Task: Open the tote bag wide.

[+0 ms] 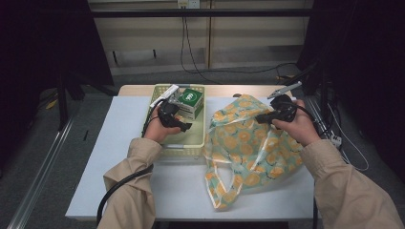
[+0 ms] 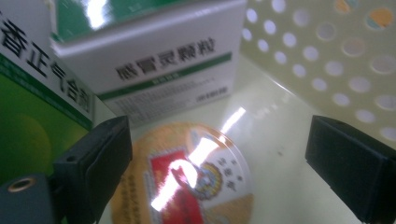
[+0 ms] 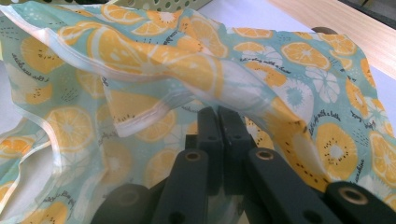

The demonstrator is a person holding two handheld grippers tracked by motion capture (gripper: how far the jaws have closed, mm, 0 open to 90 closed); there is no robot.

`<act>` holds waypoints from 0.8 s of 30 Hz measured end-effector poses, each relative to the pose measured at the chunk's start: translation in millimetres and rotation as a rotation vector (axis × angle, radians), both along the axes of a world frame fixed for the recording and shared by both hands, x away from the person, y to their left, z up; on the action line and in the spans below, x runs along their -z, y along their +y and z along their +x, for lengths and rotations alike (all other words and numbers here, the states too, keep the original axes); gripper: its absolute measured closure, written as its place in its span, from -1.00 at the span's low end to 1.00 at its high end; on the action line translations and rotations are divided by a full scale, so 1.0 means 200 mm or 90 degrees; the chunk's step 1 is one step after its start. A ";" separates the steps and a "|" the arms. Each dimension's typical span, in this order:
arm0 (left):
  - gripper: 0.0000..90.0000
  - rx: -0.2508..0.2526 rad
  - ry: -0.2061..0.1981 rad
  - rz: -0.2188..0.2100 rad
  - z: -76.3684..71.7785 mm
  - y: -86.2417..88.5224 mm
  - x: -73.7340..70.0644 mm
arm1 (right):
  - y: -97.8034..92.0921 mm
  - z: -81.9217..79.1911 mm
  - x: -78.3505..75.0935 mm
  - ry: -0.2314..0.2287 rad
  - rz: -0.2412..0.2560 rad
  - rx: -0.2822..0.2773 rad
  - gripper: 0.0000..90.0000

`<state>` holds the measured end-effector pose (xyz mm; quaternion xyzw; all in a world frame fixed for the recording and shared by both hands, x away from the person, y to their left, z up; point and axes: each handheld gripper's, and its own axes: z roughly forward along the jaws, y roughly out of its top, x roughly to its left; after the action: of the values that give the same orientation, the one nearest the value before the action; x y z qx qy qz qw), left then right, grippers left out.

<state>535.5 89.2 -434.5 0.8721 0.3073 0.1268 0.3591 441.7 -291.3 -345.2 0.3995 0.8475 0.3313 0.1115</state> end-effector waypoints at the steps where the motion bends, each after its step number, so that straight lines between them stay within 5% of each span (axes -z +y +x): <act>1: -0.82 -0.010 -0.007 0.003 0.01 0.00 0.00 | 0.00 0.00 0.00 0.001 0.002 0.002 0.98; 7: -0.80 -0.001 -0.007 0.030 0.02 -0.01 0.04 | -0.01 0.01 0.01 0.003 0.005 0.001 0.98; 14: -0.80 0.010 0.001 0.021 0.01 -0.01 0.04 | -0.02 0.01 0.02 0.004 0.007 0.004 0.98; 24: -0.72 0.019 -0.018 0.047 0.04 -0.03 0.04 | -0.01 0.01 0.02 0.003 0.005 -0.001 0.98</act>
<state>544.1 84.1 -443.2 0.8873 0.2842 0.1448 0.3330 443.8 -292.7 -349.0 0.4000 0.8467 0.3338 0.1079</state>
